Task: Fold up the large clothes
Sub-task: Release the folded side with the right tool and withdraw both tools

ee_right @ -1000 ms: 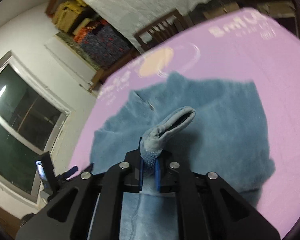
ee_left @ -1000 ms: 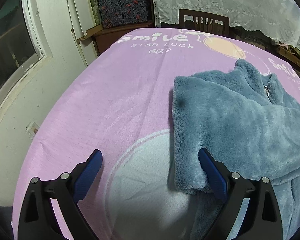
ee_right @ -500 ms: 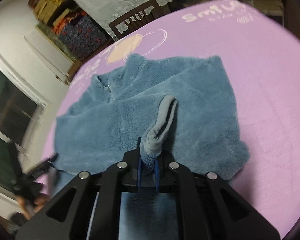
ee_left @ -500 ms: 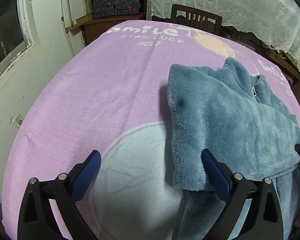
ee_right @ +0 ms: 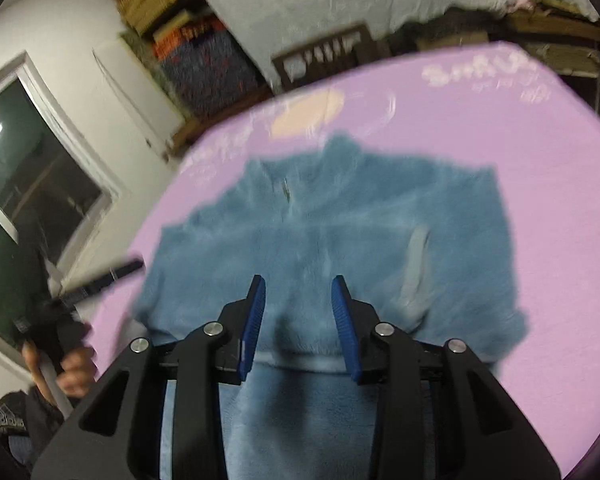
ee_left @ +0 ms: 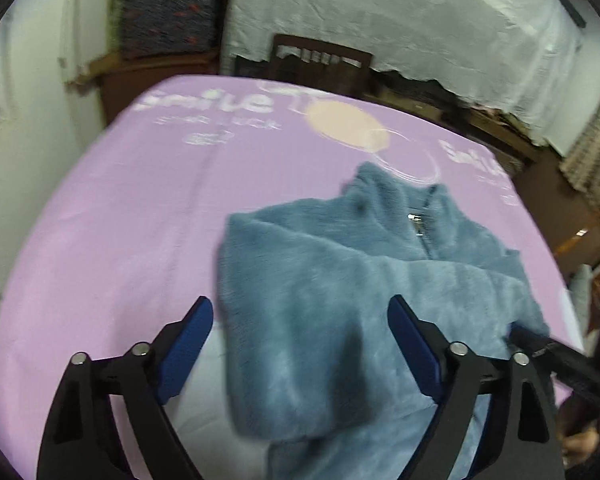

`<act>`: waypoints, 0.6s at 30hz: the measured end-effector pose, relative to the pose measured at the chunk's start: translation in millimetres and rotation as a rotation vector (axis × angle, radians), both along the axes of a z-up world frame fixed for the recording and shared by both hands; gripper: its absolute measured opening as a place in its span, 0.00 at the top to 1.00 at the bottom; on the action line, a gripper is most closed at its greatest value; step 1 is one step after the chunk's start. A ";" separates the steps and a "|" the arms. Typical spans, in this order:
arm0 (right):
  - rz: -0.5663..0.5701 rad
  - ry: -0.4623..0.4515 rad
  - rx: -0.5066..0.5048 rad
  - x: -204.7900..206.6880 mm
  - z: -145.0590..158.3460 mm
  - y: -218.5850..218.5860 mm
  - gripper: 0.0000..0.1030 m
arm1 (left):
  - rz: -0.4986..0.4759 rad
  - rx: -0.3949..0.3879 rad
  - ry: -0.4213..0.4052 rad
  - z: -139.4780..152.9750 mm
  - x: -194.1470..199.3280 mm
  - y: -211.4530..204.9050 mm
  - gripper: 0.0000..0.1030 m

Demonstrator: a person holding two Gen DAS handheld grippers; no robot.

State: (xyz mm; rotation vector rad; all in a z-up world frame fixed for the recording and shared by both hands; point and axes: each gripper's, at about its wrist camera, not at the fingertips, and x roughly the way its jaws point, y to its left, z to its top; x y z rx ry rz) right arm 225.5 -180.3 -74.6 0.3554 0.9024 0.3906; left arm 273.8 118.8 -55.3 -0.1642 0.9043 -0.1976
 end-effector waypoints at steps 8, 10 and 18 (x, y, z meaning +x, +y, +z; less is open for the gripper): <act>0.011 0.076 0.048 11.5 -23.6 -11.2 0.75 | 0.105 0.016 0.107 -38.6 47.6 24.2 0.32; 0.008 0.086 0.066 12.1 -25.4 -13.2 0.76 | 0.133 0.024 0.118 -37.2 53.5 29.1 0.32; 0.006 0.088 0.070 11.7 -23.5 -15.0 0.76 | 0.282 0.297 0.076 -17.6 47.0 51.5 0.35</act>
